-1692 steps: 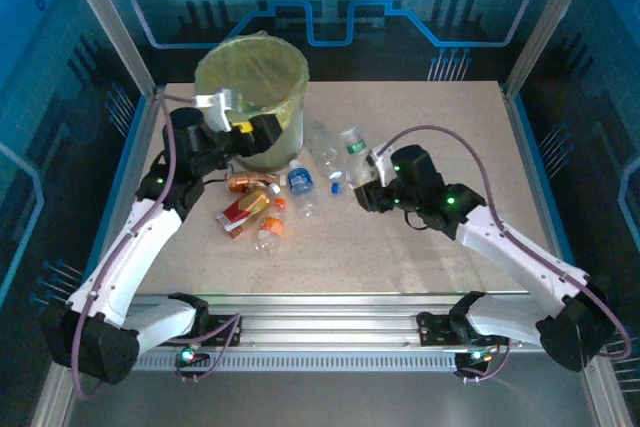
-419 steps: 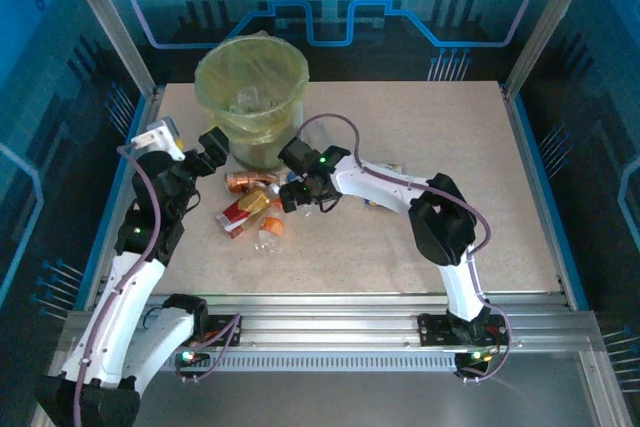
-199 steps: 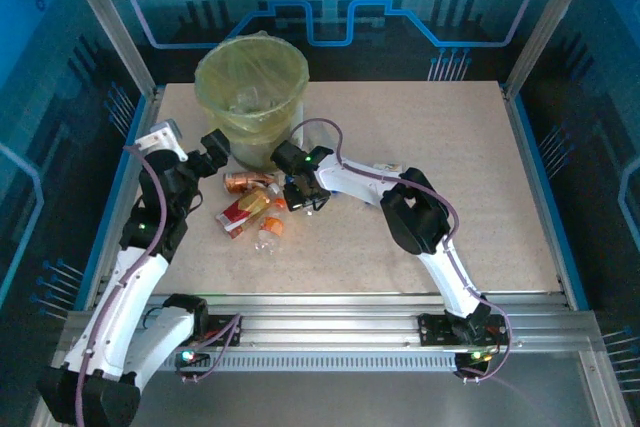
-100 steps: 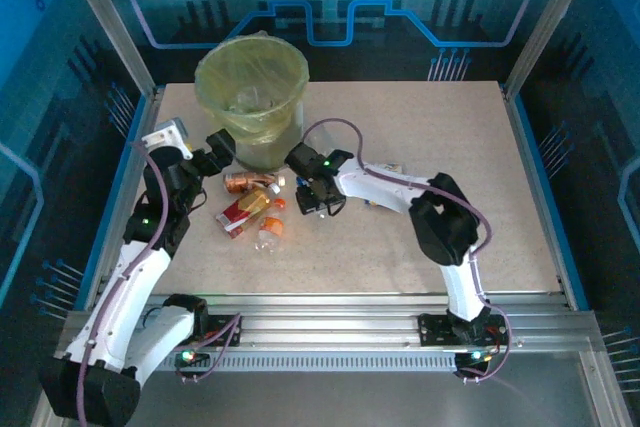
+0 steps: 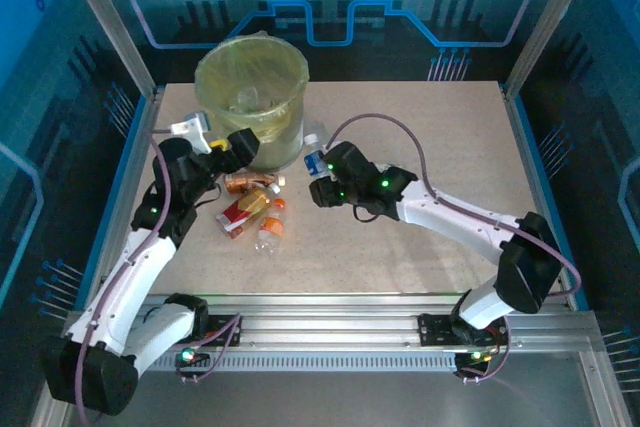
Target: Put the plastic bottles in the bin
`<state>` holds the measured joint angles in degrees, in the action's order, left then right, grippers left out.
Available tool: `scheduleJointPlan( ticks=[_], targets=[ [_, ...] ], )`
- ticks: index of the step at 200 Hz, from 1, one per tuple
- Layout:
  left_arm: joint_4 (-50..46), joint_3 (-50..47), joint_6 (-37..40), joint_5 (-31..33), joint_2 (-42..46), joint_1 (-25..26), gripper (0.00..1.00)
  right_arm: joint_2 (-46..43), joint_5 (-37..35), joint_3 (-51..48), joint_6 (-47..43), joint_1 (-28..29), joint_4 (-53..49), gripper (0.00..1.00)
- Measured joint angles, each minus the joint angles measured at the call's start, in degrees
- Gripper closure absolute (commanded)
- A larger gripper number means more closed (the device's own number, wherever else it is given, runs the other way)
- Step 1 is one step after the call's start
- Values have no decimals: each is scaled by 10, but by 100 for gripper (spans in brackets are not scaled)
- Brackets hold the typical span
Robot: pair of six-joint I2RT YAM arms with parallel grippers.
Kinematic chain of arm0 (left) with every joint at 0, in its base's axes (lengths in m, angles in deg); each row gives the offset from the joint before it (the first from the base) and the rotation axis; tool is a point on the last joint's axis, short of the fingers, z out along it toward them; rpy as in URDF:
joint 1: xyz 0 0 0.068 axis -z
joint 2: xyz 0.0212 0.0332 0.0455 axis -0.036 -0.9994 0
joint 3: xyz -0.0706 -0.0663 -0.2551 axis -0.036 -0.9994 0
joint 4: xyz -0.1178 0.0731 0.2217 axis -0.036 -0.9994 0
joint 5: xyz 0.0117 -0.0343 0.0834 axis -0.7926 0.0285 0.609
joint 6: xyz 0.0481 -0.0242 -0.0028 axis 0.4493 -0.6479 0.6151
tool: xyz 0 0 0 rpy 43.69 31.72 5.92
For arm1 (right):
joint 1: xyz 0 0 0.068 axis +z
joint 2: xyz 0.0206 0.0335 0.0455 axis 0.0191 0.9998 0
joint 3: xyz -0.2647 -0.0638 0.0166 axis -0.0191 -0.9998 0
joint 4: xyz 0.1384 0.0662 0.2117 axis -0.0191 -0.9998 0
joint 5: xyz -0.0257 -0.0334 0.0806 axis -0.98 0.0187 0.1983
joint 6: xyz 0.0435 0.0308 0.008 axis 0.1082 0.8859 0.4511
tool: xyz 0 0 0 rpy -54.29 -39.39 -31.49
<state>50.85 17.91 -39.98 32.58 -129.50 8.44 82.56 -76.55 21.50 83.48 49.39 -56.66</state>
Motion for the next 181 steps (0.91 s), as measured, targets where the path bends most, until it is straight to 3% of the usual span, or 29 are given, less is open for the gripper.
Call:
scheduleJointPlan(
  ticks=[37,106,181],
  targets=[
    [29,62,1,-69,-76,82,1,-121,13,-110,-30,-4,81,62],
    [118,159,-24,-191,-196,147,2,-254,20,-189,-48,-9,166,60],
    [137,229,-31,-266,-266,182,26,-288,20,-201,-51,-11,167,58]
  ],
)
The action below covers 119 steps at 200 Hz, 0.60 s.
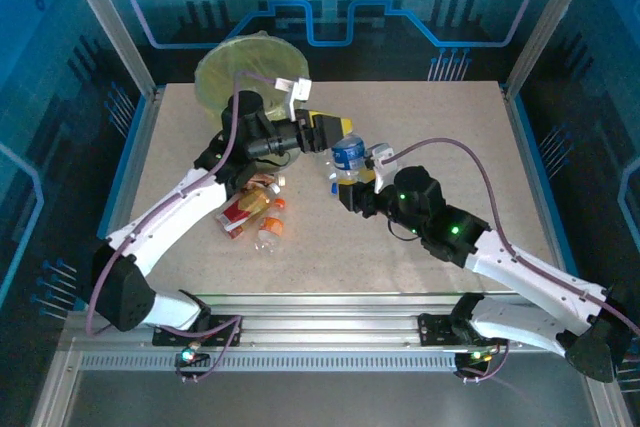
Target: Put the plastic bottles in the bin
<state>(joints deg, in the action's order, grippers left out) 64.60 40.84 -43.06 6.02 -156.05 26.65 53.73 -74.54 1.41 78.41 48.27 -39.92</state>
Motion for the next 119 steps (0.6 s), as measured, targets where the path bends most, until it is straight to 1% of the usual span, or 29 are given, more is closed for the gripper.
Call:
scheduleJointPlan(
  ticks=[69,87,107,119],
  targets=[
    [-5,14,3,-40,-23,6,45,0,0,0,0,0,0,57],
    [-6,14,6,-48,-26,7,53,1,0,0,0,0,0,57],
    [-6,14,13,-49,-28,6,60,3,0,0,0,0,0,57],
    [-6,14,17,-49,-30,6,68,5,0,0,0,0,-1,57]
  ],
)
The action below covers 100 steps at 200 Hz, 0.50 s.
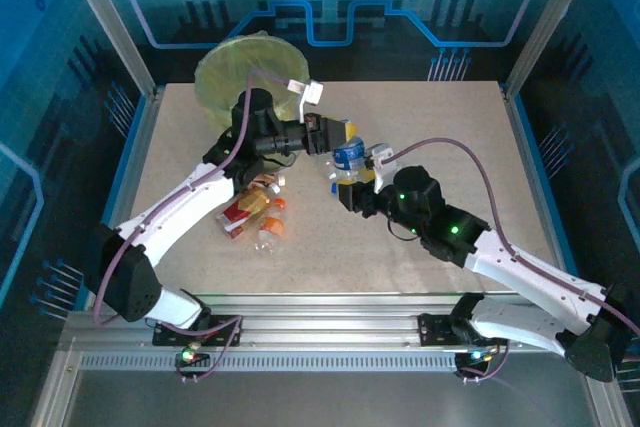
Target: Put the plastic bottles in the bin
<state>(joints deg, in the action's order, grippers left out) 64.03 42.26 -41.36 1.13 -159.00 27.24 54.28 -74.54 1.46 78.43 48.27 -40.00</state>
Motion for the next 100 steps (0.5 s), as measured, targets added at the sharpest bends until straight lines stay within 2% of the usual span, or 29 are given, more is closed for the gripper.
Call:
scheduleJointPlan(
  ticks=[30,45,53,66,70,100],
  targets=[
    [0,0,12,0,-2,-3,88,8,-1,7,0,-1,-6,55],
    [2,1,13,0,-2,-3,93,11,-1,12,0,-1,-10,47],
    [1,2,15,1,-2,-3,95,11,-2,15,0,-1,-12,37],
    [1,3,17,1,-2,-3,97,12,-1,19,0,-1,-16,6],
    [0,4,20,0,-1,-3,98,13,-1,20,-2,-1,-17,0],
    [-38,13,50,10,4,1,99,16,-2,29,-9,-1,-17,0]
  ],
)
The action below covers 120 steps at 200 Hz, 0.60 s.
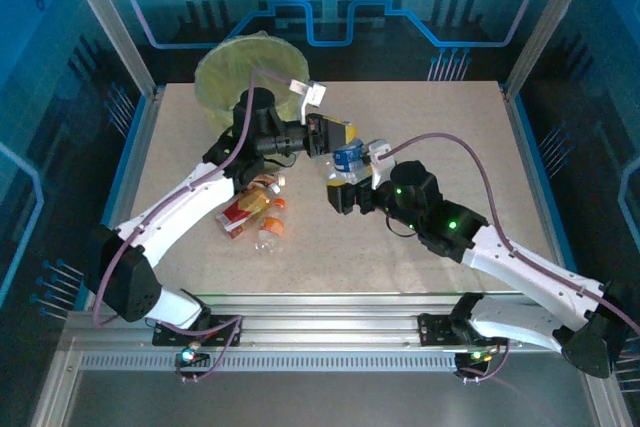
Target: Put the plastic bottles in the bin
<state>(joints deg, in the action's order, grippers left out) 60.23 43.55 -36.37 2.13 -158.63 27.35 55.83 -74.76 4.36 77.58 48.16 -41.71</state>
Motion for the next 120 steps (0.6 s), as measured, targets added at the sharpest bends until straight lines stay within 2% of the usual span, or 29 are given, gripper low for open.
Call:
scheduleJointPlan(
  ticks=[42,77,120],
  targets=[
    [-62,41,41,47,22,-31,100,-2,-7,6,0,0,-8,0],
    [-71,75,32,94,40,-109,100,-7,-14,8,0,0,-21,0],
    [-49,93,-18,172,39,-197,100,-7,-22,18,0,-2,-30,0]
  ],
)
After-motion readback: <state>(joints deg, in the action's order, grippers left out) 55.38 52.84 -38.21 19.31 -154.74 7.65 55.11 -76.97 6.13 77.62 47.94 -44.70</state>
